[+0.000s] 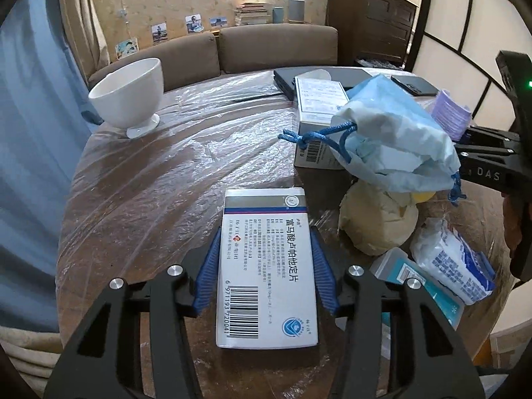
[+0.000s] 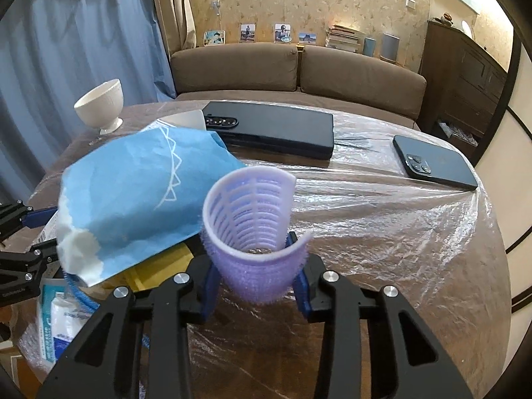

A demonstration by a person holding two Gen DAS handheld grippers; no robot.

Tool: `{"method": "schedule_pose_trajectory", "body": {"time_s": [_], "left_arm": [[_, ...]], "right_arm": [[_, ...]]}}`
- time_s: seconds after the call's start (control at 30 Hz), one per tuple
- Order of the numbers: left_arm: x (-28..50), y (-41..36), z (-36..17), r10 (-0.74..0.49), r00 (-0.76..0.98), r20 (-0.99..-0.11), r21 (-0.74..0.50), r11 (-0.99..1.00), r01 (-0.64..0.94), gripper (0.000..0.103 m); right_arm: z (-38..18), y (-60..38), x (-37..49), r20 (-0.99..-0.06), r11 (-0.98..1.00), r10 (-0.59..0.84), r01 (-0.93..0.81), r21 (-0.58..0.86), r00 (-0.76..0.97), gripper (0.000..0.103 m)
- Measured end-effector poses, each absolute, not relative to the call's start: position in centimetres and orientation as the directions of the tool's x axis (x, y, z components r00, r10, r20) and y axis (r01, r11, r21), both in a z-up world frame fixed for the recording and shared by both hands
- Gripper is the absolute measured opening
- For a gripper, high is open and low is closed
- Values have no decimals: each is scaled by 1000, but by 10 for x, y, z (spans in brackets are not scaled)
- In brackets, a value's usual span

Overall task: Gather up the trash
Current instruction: 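Carry the white medicine box and purple roller over the trash bin with both tools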

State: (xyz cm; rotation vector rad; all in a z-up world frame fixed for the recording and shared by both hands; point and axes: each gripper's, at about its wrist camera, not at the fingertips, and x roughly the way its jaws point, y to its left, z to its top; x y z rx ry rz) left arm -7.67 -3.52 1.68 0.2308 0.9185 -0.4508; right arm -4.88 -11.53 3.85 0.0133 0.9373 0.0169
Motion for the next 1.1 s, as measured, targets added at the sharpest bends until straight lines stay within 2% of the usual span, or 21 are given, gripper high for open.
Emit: {"method": "schedule_pose_trajectory", "body": {"time_s": [0.6, 1.1], "left_arm": [[-106, -8, 42, -288, 560, -777, -75, 925, 373, 52], [-146, -12, 51, -301, 571, -764, -69, 918, 391, 52]], "right_arm": [[57, -117, -109, -818, 995, 93, -34, 89, 568, 37], [65, -100, -163, -823, 990, 139, -48, 136, 551, 37]]}}
